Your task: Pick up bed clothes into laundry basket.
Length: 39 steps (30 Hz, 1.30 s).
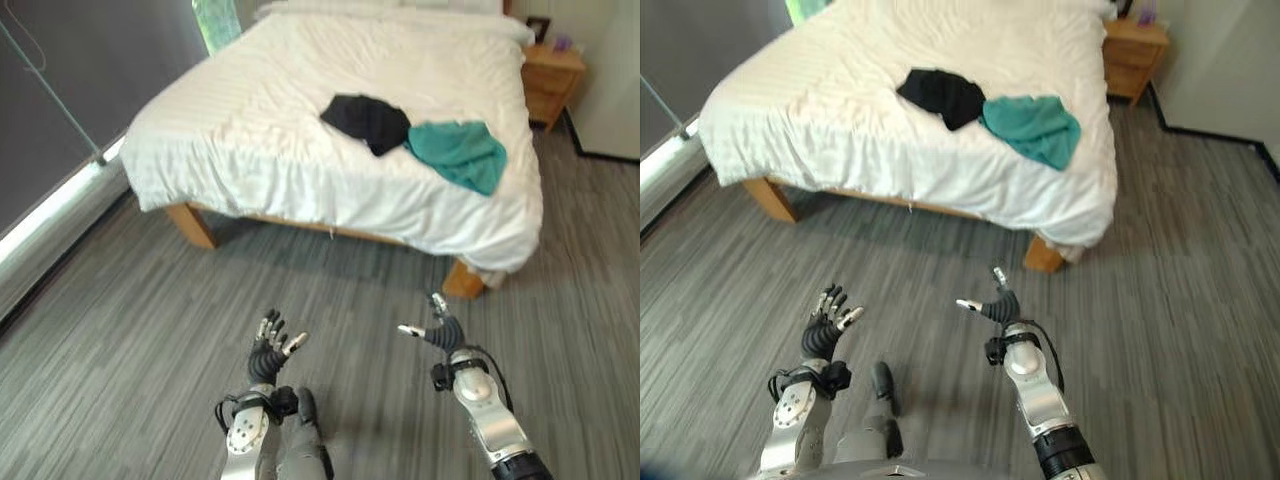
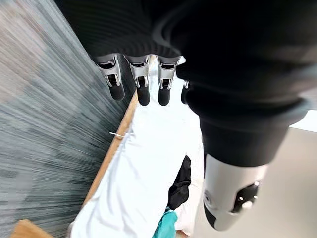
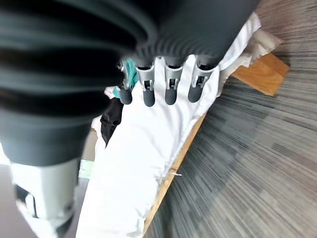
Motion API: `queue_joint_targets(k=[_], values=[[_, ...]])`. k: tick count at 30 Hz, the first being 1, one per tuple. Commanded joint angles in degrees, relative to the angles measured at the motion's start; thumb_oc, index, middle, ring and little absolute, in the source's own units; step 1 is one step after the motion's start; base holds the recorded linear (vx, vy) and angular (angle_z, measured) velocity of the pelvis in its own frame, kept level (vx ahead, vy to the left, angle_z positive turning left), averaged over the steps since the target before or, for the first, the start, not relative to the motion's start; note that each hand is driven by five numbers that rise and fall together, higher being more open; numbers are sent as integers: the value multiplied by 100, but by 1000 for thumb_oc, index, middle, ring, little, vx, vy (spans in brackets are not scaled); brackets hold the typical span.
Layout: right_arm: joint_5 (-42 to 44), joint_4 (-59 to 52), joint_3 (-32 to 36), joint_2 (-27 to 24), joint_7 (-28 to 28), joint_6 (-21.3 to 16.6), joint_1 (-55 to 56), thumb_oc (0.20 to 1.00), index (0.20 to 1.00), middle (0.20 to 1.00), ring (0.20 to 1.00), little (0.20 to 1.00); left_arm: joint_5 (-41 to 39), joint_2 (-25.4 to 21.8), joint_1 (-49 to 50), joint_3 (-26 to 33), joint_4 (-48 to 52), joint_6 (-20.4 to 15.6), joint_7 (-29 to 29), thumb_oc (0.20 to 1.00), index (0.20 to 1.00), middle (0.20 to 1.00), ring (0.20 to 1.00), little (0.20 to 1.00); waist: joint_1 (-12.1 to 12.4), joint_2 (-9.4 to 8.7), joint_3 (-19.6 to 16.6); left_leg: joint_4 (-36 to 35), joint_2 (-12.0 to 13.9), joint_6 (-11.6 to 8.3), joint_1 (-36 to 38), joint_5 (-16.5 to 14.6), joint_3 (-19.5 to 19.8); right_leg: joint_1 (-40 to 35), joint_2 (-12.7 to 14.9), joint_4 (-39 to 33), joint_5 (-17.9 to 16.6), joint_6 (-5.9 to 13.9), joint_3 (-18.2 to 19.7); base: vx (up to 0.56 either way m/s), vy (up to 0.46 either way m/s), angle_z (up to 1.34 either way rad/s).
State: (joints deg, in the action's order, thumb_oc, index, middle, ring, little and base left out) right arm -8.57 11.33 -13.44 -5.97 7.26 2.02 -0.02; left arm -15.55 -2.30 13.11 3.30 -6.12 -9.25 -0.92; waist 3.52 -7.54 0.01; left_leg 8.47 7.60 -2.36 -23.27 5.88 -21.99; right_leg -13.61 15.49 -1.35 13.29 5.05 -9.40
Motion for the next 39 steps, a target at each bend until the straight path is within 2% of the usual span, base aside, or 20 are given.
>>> queue_joint_targets(k=[1, 2, 5, 6, 7, 8, 12, 13, 15, 17, 19, 21, 22, 25, 26, 28, 29, 32, 33, 39], values=[[-146, -225, 123, -11, -240, -150, -15, 1000, 1000, 1000, 1000, 1000, -133, -128, -229, -307, 451, 76, 349, 1000, 1000, 1000, 1000, 1000, 67, 409, -226, -1347, 119, -197, 1226, 590, 17, 252, -745, 1538, -972, 468, -33, 461, 190, 36], [-193, -234, 203, -44, -292, -106, -58, 1000, 1000, 1000, 1000, 1000, -117, -214, -379, -349, 423, 155, 408, 1000, 1000, 1000, 1000, 1000, 34, 437, -189, -1347, 160, -187, 1370, 516, -44, 757, -650, 2378, -1432, 510, 5, 310, 117, 50], [-237, -420, 384, -116, -258, -72, -164, 1000, 1000, 1000, 1000, 1000, -62, -490, -751, -459, 399, 123, 441, 1000, 1000, 1000, 1000, 1000, -75, 529, -231, -1347, 420, -233, 1527, 263, -372, 2048, -32, 3334, -1692, 414, -352, 307, 94, 11], [-235, -425, 388, -118, -259, -67, -169, 1000, 1000, 1000, 1000, 1000, -63, -490, -764, -458, 392, 121, 442, 1000, 1000, 1000, 1000, 1000, -60, 545, -265, -1347, 447, -228, 1472, 287, -377, 2113, -58, 3337, -1716, 400, -344, 452, 111, -20], [-209, -621, 592, -153, -184, -17, -116, 1000, 1000, 1000, 1000, 1000, -130, -423, -930, -521, 249, 103, 518, 1000, 1000, 1000, 1000, 1000, -326, 567, -240, -1347, 369, -294, 1656, 62, -337, 2742, -450, 2797, -1115, 222, -413, 372, 35, -36], [-170, -756, 724, -189, -182, 3, -49, 1000, 1000, 1000, 1000, 1000, -118, -400, -984, -573, 177, 103, 532, 1000, 1000, 1000, 1000, 1000, -485, 538, -242, -1347, 285, -304, 1738, -20, -304, 2958, -748, 2414, -1051, 199, -354, 495, -2, -35], [-384, -1143, 941, -434, -108, 61, 209, 1000, 1000, 1000, 1000, 1000, -79, -316, -945, -650, 33, 125, 577, 1000, 1000, 1000, 1000, 1000, -831, 383, -377, -1347, -20, -267, 2195, -521, -415, 3002, -991, 468, -1864, 32, -631, 438, -22, 14], [-684, -1129, 1041, -574, 74, 78, 212, 1000, 1000, 1000, 1000, 1000, -15, -184, -889, -592, 6, 123, 556, 1000, 1000, 1000, 1000, 1000, -821, 320, -474, -1347, -254, -255, 2641, -877, -746, 2897, -788, -139, -2240, -169, -1856, 458, 57, 6], [-721, -980, 1147, -598, 209, 152, 222, 1000, 1000, 1000, 1000, 1000, -54, -35, -854, -638, -61, 79, 617, 1000, 1000, 1000, 1000, 1000, -856, 310, -608, -1347, -508, -256, 3038, -1178, -789, 2776, -757, -299, -2278, -383, -2520, 451, 25, -38], [-810, -988, 1239, -666, 245, 129, 299, 1000, 1000, 1000, 1000, 1000, -54, 14, -814, -694, -77, 23, 662, 1000, 1000, 1000, 1000, 1000, -918, 334, -691, -1347, -595, -228, 3229, -1275, -768, 2650, -767, -358, -2103, -490, -2646, 359, -34, -91], [-832, -1130, 1458, -648, 436, 244, 453, 1000, 1000, 1000, 1000, 1000, -61, 111, -672, -750, -97, -37, 626, 1000, 1000, 1000, 1000, 1000, -1005, 476, -798, -1002, -531, -500, 3464, -1352, -750, 2408, -903, -365, -1944, -589, -2386, 547, -147, -10], [-1475, -1178, 1628, -858, 985, 521, 432, 1000, 1000, 1000, 1000, 1000, -60, 272, -640, -669, -157, -44, 495, 1000, 1000, 1000, 1000, 1000, -956, 553, -741, 315, -277, -708, 3215, -1287, -798, 2012, -919, -365, -1831, -527, -2345, 452, -197, -35], [-2100, -1216, 1607, -1226, 1529, 344, 172, 1000, 1000, 1000, 1000, 1000, -29, 358, -650, -657, -176, -180, 305, 1000, 1000, 1000, 1000, 1000, -841, 494, -628, 1319, -114, -785, 2742, -943, -611, 1818, -880, -365, -1748, -583, -2199, 421, -119, -80], [-2583, -795, 1332, -1584, 2021, 228, -456, 1000, 1000, 1000, 1000, 1000, -8, 455, -675, -643, -328, -345, 128, 1000, 1000, 1000, 1000, 1000, -722, 376, -536, 1920, 114, -737, 2036, -1097, -235, 1667, -803, -365, -1672, -575, -1963, 279, -4, -87], [-3386, -310, 819, -2004, 2451, 333, -1168, 1000, 1000, 1000, 1000, 1000, 7, 531, -617, -661, -444, -422, 26, 1000, 1000, 1000, 1000, 1000, -576, 352, -432, 1485, 235, -564, 1699, -1357, -61, 1564, -781, -365, -1605, -497, -1707, 263, 129, -82], [-3743, 219, 439, -2128, 2587, 489, -1644, 1000, 1000, 1000, 1000, 1000, -21, 596, -556, -708, -433, -446, -15, 1000, 1000, 1000, 1000, 1000, -480, 404, -394, 1005, 287, -558, 1663, -1271, 19, 1525, -800, -365, -1556, -443, -1573, 313, 208, -100], [-4116, 1844, -587, -1751, 2689, 743, -2671, 1000, 1000, 1000, 1000, 1000, -96, 635, -325, -939, -342, -541, -82, 1000, 1000, 1000, 1000, 1000, -116, 567, -280, -671, 210, -608, 1643, -553, 955, 1451, -945, -365, -1488, -383, -1006, 284, 224, -110], [-4076, 2568, -893, -1507, 2742, 778, -2985, 1000, 1000, 1000, 1000, 1000, -178, 623, -288, -997, -292, -567, -111, 1000, 1000, 1000, 1000, 1000, 37, 575, -257, -1169, 119, -654, 1580, -333, 1538, 1390, -1002, -365, -1408, -378, -795, 285, 128, -139], [-3993, 3604, -1077, -1213, 2717, 888, -3311, 1000, 1000, 1000, 1000, 1000, -246, 612, -186, -1165, -170, -557, -104, 1000, 1000, 1000, 1000, 1000, 223, 696, -236, -1347, -6, -660, 1383, -208, 2186, 1283, -1109, -365, -1296, -399, -543, 289, 127, -127], [-3475, 6104, -1323, -384, 3138, 907, -4087, 1000, 1000, 1000, 1000, 1000, -353, 299, 56, -1478, 344, -423, 111, 1000, 1000, 1000, 1000, 1000, 559, 836, -228, -1347, -57, -633, 1449, 208, 2042, 1150, -1190, -365, -1132, -349, -433, 223, 145, -13]])
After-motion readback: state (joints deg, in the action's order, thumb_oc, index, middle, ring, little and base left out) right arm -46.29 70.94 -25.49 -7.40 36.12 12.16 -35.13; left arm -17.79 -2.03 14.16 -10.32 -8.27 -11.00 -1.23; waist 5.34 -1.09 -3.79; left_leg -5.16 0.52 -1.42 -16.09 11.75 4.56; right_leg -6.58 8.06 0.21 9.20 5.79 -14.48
